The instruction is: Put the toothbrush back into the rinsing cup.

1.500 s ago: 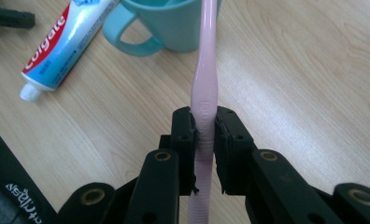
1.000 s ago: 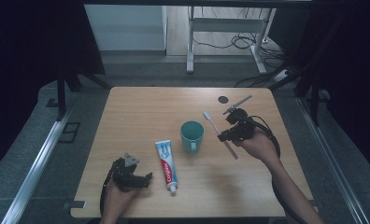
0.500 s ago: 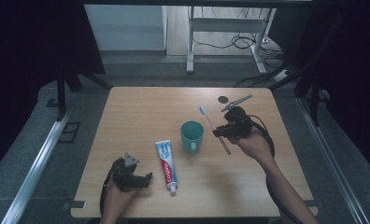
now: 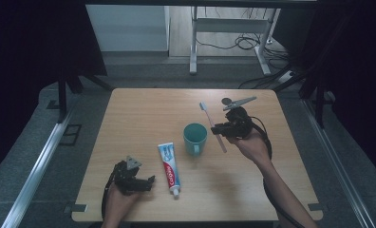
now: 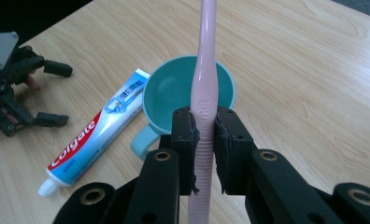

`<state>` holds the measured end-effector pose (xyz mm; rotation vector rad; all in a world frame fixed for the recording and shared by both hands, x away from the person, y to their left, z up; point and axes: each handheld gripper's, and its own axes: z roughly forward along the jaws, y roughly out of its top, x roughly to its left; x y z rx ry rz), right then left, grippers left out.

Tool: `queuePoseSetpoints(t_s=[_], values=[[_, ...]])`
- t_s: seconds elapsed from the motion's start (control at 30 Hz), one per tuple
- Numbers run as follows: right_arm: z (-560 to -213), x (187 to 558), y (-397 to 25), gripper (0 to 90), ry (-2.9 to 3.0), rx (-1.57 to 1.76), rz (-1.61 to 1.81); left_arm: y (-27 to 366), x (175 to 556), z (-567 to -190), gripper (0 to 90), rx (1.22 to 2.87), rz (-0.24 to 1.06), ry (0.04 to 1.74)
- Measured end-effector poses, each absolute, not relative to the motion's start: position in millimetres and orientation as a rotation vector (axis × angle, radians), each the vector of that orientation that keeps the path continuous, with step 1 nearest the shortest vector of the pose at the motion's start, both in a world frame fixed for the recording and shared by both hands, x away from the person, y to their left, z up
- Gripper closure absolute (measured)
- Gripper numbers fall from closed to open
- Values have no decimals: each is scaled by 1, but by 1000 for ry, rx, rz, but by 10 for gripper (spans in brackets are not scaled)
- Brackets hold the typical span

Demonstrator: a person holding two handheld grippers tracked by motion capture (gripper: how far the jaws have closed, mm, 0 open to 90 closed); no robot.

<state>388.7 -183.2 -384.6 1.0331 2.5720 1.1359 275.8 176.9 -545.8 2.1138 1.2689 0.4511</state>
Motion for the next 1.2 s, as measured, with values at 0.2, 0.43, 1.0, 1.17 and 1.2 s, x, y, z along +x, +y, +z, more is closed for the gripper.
queuePoseSetpoints(t_s=[0.2, 0.43, 1.0, 1.17, 1.2], values=[[-387, 393, -179, 782, 2550, 1024, 1168, 177, 276, -546, 3, 2113, 451, 1270], [-389, 399, -171, 783, 2528, 1016, 1200, 177, 276, -546, 3, 2115, 452, 1269], [-387, 414, -147, 783, 2493, 1008, 1250, 177, 276, -546, 2, 2116, 453, 1269], [-385, 417, -144, 783, 2482, 1009, 1254, 177, 276, -546, 2, 2116, 453, 1268], [-385, 417, -143, 783, 2479, 1008, 1257, 177, 276, -546, 2, 2116, 451, 1268]])
